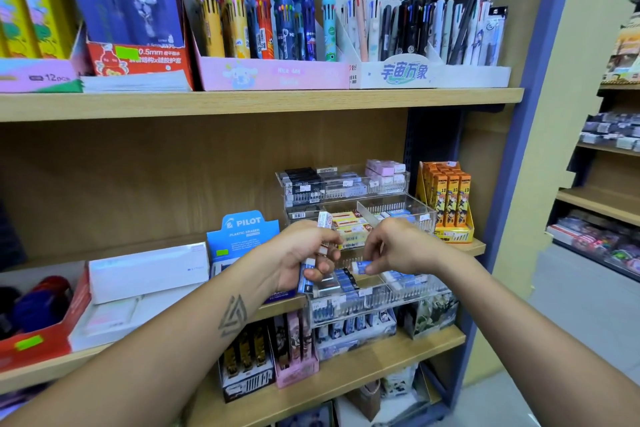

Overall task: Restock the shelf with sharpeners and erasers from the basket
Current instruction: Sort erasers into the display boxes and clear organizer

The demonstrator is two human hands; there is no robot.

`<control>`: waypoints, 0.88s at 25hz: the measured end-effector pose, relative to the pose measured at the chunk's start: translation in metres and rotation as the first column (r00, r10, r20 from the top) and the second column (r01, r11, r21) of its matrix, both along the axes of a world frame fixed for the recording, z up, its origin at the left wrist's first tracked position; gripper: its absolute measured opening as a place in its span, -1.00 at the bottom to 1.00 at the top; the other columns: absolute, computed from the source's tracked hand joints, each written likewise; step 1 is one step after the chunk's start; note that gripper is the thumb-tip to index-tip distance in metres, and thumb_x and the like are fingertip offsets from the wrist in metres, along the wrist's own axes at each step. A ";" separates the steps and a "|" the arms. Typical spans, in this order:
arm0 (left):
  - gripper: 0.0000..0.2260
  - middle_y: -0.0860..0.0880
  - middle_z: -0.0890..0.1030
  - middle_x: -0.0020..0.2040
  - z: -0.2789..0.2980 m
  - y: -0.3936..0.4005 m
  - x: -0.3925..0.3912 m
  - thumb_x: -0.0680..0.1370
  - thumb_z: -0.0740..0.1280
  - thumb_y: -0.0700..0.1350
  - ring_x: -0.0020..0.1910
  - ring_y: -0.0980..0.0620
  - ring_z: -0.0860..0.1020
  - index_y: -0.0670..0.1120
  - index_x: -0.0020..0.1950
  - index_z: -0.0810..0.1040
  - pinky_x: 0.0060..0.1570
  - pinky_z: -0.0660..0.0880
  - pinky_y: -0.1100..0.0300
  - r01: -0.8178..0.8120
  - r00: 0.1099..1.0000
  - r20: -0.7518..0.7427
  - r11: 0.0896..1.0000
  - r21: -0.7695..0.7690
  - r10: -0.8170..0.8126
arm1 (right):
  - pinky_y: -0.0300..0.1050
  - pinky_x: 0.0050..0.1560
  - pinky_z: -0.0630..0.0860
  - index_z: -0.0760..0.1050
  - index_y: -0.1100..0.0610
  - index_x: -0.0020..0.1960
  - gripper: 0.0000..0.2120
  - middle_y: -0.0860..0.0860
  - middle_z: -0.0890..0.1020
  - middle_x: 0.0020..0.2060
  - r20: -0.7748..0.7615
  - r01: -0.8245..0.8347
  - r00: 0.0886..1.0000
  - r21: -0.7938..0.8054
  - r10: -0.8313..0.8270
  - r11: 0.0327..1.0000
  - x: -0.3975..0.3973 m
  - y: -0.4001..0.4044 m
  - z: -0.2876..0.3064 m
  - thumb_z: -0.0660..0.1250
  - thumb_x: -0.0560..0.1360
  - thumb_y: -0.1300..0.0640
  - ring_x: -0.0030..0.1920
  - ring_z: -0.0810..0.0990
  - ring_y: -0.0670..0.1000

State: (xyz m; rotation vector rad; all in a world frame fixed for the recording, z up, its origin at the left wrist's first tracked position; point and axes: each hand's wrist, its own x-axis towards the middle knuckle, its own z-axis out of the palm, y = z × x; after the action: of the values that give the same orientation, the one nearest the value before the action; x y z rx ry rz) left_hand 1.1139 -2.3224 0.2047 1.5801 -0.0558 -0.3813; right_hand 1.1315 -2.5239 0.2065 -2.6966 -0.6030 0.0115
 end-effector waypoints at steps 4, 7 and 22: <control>-0.93 -0.15 0.51 -0.31 -0.004 0.003 -0.001 0.60 0.26 -0.24 -0.52 0.04 0.32 -0.21 0.06 0.44 -0.62 0.11 0.37 0.005 1.000 0.011 1.000 -0.009 -0.005 | -0.42 -0.32 0.45 0.71 0.09 -0.08 -0.83 -0.07 0.69 -0.28 -0.142 -0.064 0.988 -0.018 0.061 0.998 0.000 0.009 0.002 0.60 0.34 0.19 -0.31 0.62 -0.17; -0.92 -0.15 0.52 -0.31 -0.006 0.003 -0.001 0.61 0.25 -0.23 -0.52 0.05 0.32 -0.21 0.08 0.43 -0.62 0.12 0.38 0.013 1.000 0.009 1.000 -0.014 -0.013 | -0.33 -0.22 0.53 0.72 0.05 -0.03 -0.83 -0.26 0.65 -0.35 -0.212 -0.100 0.974 -0.066 0.084 0.993 0.000 0.010 0.007 0.54 0.41 0.23 -0.28 0.60 -0.23; -0.97 -0.16 0.51 -0.33 -0.010 -0.001 0.001 0.59 0.27 -0.25 -0.52 0.03 0.30 -0.19 0.02 0.45 -0.60 0.10 0.38 0.001 1.000 -0.001 0.999 -0.039 -0.001 | -0.15 -0.15 0.67 0.68 0.31 0.03 -0.82 0.15 0.72 -0.16 -0.458 0.026 0.886 -0.113 -0.075 0.993 0.012 0.026 0.009 0.45 0.44 0.42 -0.21 0.71 0.06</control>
State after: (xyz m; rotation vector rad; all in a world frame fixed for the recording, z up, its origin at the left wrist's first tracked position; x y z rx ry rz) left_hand 1.1147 -2.3236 0.1944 1.5410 -0.0632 -0.3797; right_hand 1.1430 -2.4979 0.2156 -2.6614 -0.3890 0.6699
